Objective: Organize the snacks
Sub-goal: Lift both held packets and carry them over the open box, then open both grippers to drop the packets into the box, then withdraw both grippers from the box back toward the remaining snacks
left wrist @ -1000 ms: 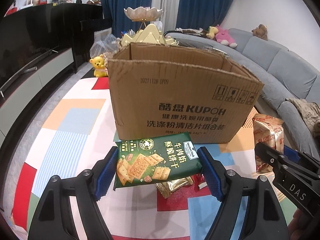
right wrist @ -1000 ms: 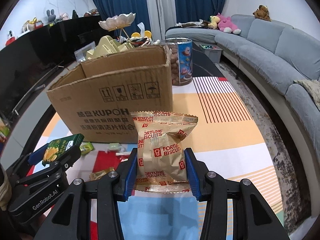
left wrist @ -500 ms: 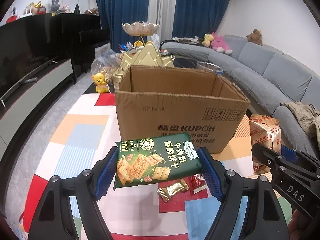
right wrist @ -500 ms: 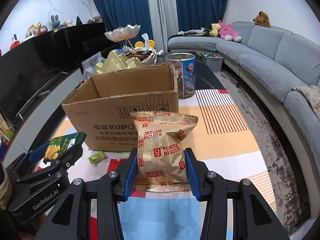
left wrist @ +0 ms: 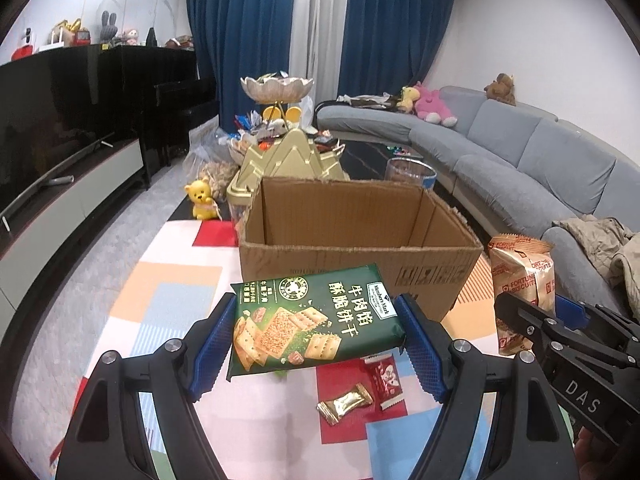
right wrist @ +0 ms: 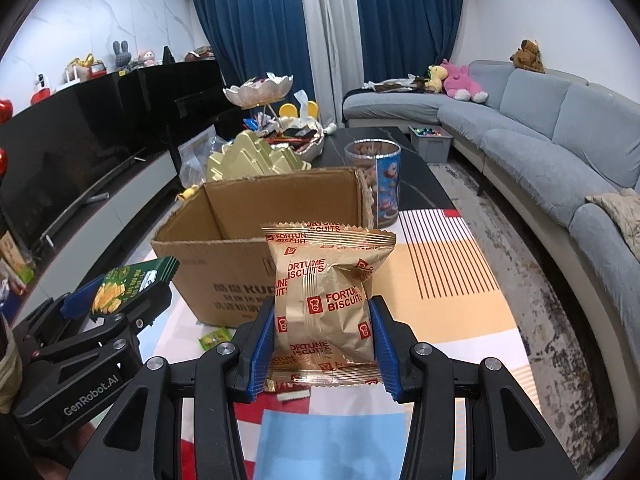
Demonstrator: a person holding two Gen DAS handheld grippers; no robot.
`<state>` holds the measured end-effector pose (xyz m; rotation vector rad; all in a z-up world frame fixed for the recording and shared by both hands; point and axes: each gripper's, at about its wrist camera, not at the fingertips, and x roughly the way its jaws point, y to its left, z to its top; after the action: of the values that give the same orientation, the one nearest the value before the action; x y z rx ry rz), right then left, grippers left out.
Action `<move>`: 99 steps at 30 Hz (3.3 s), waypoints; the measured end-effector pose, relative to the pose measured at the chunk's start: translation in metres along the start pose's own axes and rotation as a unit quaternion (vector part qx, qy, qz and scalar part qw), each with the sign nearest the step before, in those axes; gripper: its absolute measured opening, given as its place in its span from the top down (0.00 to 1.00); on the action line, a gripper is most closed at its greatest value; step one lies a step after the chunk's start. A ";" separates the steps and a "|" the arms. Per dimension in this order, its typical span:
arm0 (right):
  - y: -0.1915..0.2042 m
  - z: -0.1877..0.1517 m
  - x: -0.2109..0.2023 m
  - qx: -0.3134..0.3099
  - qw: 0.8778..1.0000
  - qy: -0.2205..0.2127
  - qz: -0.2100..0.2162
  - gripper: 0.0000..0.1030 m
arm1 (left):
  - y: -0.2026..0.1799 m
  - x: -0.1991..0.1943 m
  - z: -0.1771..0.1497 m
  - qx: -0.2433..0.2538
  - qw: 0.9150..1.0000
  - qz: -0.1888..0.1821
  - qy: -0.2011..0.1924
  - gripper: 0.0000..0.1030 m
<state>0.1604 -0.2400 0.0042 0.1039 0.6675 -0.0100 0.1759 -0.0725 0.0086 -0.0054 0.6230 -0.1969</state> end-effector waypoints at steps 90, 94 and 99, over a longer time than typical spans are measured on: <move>0.015 0.097 0.092 -0.039 0.998 -0.035 -0.033 0.19 | 0.035 0.105 0.086 0.024 0.999 0.006 -0.021 0.01; 0.015 0.096 0.088 -0.038 0.998 -0.036 -0.034 0.14 | 0.035 0.099 0.086 0.025 0.999 0.018 -0.022 0.00; 0.018 0.093 0.081 -0.038 0.998 -0.040 -0.034 0.14 | 0.037 0.094 0.084 0.022 0.999 0.021 -0.022 0.00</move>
<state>0.2825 -0.2294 0.0286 0.0073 0.5905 -0.0538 0.3057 -0.0579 0.0201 0.0456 0.5753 -0.1689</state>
